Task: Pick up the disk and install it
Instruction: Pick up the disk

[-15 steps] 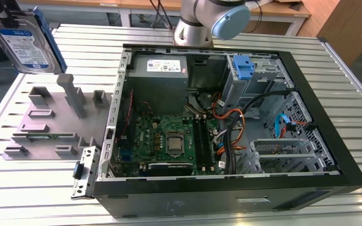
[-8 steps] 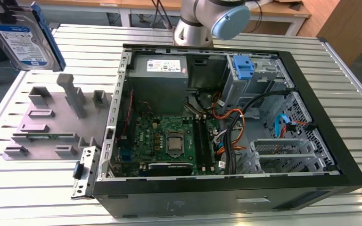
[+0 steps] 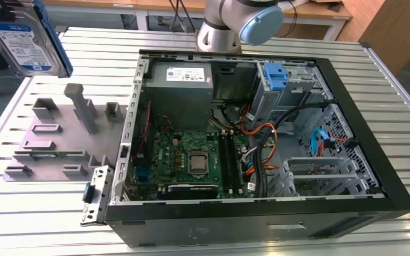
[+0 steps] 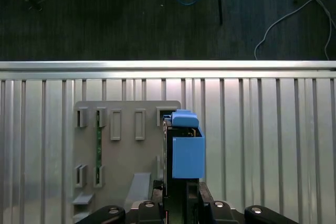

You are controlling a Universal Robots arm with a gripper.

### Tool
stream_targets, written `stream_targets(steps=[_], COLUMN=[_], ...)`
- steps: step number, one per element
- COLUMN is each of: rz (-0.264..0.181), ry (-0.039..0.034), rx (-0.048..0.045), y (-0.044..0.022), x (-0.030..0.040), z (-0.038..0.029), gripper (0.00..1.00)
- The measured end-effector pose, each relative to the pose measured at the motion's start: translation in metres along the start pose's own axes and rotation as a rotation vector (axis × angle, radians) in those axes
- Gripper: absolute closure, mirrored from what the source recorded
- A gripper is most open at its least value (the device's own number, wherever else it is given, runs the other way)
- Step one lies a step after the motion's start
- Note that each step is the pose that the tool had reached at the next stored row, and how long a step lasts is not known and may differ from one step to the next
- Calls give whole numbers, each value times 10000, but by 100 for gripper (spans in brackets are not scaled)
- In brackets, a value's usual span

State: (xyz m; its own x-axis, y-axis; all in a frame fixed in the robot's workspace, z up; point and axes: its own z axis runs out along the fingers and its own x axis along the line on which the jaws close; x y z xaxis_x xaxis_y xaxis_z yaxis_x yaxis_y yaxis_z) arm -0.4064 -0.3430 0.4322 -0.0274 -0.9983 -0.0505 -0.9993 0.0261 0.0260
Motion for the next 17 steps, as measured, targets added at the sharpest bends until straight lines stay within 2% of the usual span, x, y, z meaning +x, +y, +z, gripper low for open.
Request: stream_targets(steps=[17], rz=[0], ry=[0], rx=[1], y=[6], x=[-14], z=[-219], gripper=[65])
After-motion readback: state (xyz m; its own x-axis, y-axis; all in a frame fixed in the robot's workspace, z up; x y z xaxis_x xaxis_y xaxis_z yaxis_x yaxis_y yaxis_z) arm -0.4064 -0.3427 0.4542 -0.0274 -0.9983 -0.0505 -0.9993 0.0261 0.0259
